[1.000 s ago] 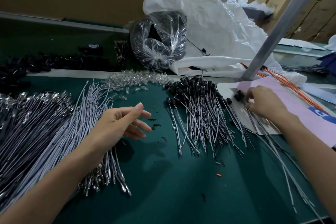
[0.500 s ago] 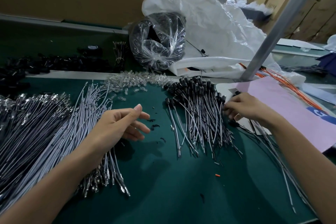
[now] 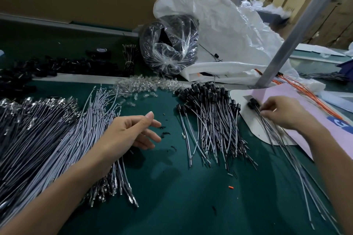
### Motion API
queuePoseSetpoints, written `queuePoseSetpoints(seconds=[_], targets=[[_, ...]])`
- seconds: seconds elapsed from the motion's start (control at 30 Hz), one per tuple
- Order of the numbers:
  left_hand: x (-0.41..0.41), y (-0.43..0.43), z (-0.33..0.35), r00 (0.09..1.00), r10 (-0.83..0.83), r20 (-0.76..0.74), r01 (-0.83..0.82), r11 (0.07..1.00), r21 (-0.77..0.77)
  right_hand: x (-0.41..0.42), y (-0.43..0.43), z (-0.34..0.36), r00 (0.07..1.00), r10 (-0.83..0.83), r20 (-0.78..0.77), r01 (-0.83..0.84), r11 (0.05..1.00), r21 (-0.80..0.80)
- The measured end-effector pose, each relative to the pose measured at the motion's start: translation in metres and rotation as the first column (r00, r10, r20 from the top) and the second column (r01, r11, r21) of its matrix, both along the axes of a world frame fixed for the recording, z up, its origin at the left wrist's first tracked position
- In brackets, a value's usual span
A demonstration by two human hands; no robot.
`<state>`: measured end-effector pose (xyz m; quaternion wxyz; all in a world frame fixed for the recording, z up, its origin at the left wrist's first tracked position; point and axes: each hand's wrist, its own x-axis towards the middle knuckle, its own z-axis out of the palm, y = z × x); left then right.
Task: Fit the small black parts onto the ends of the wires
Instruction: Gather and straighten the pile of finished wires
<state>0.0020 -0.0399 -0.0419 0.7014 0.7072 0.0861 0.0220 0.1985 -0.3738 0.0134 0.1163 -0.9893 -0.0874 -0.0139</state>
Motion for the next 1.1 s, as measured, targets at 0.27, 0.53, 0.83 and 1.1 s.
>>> queuePoseSetpoints(seconds=[0.27, 0.53, 0.83, 1.1], targets=[[-0.003, 0.004, 0.005, 0.999, 0.039, 0.001, -0.039, 0.999, -0.031, 0.017, 0.033, -0.012, 0.955, -0.028, 0.296, 0.001, 0.996, 0.090], [-0.005, 0.002, 0.009, 0.999, 0.033, -0.001, -0.033, 0.998, -0.047, -0.020, 0.077, -0.034, 0.987, -0.014, -0.162, 0.061, 0.955, 0.291], [-0.003, 0.002, 0.010, 1.000, 0.023, -0.001, -0.023, 0.999, -0.046, -0.039, 0.099, -0.050, 0.973, -0.037, -0.226, 0.096, 0.961, 0.259], [-0.005, -0.001, 0.010, 1.000, 0.001, -0.003, -0.001, 1.000, -0.022, -0.043, 0.115, -0.049, 0.962, -0.065, -0.265, 0.159, 0.922, 0.353]])
